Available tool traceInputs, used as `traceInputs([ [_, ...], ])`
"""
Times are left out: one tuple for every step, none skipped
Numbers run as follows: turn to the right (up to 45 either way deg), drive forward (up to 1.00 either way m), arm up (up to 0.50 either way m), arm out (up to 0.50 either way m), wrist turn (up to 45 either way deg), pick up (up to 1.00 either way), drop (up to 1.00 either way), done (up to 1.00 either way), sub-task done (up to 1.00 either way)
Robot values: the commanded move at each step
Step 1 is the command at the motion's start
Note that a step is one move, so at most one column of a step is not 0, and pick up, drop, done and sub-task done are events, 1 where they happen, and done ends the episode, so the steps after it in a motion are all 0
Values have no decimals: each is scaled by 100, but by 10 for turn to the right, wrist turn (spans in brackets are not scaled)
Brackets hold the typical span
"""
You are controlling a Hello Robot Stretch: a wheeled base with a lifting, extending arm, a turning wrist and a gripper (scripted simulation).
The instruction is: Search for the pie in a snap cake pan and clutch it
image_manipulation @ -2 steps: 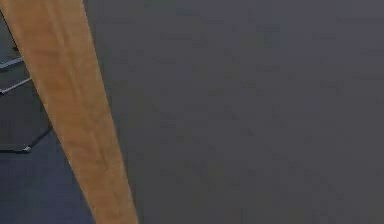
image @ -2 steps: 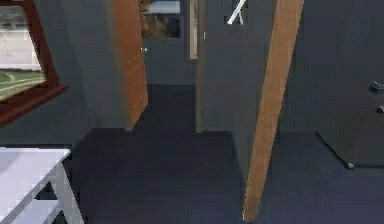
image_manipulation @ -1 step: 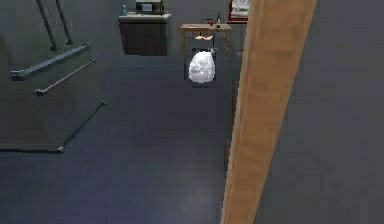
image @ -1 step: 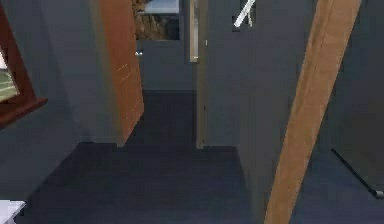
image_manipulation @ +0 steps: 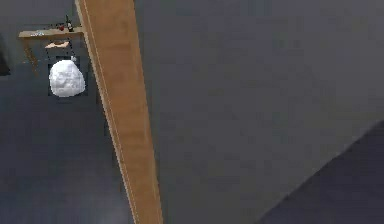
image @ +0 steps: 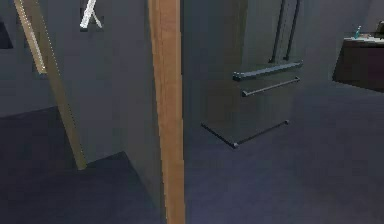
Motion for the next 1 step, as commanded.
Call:
traceInputs([
  [0,35,0,0,0,0,0,0,0],
])
